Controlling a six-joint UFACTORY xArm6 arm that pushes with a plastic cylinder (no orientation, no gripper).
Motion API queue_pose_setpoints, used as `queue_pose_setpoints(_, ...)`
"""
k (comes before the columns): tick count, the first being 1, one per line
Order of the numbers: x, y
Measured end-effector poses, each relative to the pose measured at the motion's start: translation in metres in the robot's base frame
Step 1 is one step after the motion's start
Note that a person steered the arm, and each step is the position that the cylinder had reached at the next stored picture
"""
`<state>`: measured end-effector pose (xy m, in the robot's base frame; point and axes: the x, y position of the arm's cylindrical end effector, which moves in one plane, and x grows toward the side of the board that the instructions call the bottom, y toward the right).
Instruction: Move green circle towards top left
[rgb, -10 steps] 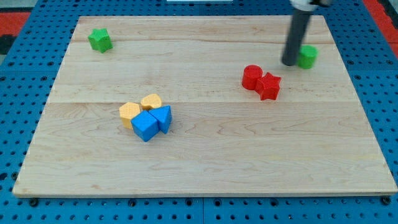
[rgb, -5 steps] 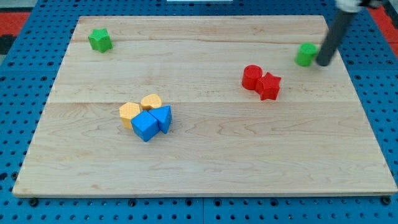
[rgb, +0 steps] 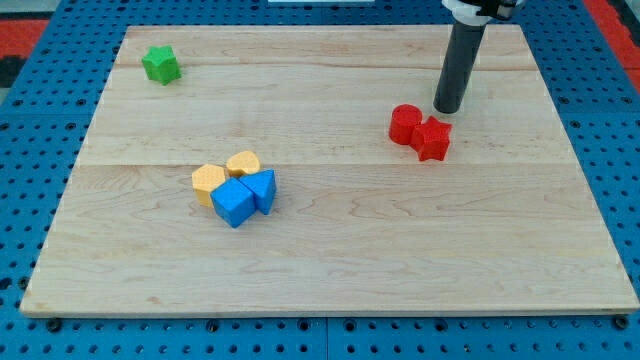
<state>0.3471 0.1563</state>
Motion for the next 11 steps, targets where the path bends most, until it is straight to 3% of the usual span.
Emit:
queue_pose_setpoints(2, -0.035, 0.050)
queue_pose_setpoints(3, -0.065, -0.025)
queue_pose_setpoints(4, -0.066, -0.061)
queue_pose_setpoints(6, -0.049, 0.032)
queue_pose_setpoints(7, -0.095, 0.043)
queue_pose_setpoints(9, -0.105, -0.078)
queue_pose_setpoints(11, -0.104, -0.042)
